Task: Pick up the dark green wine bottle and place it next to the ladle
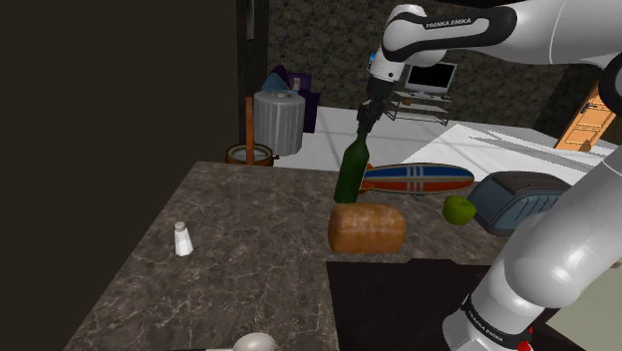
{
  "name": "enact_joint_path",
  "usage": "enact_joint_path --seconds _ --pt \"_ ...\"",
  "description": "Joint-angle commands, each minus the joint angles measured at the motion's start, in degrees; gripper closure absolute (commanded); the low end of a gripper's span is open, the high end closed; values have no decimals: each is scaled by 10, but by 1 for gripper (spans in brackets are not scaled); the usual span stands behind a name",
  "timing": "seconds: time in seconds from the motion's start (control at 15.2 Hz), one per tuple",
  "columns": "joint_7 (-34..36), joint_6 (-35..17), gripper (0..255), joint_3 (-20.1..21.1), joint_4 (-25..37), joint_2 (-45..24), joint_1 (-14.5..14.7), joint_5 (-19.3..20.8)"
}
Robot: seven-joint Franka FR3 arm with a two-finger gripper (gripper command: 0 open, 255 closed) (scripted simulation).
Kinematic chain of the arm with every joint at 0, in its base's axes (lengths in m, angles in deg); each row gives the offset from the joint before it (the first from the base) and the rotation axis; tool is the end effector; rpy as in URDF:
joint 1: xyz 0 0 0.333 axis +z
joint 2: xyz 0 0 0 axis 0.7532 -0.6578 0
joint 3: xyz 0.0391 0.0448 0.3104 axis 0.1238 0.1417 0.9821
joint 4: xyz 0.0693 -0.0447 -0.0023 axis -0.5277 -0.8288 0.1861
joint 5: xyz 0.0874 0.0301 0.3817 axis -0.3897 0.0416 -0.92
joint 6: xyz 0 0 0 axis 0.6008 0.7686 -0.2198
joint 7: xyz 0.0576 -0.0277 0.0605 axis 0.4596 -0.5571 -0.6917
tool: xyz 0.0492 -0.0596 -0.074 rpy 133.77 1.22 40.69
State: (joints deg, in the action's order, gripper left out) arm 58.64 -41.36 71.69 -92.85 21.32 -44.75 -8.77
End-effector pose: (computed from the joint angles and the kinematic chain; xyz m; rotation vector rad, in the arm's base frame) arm 0.5102 -0.0524 0.5631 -3.0618 -0.2416 -0.1328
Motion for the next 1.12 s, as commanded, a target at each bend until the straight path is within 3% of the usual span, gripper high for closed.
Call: enact_joint_path --seconds 0.0,0.53,1.06 --pt "29 -2 255 17 -2 2 11 -1" --pt "141 -11 255 85 -2 0 57 -4" --pt "251 -14 255 149 40 -40 102 -1"
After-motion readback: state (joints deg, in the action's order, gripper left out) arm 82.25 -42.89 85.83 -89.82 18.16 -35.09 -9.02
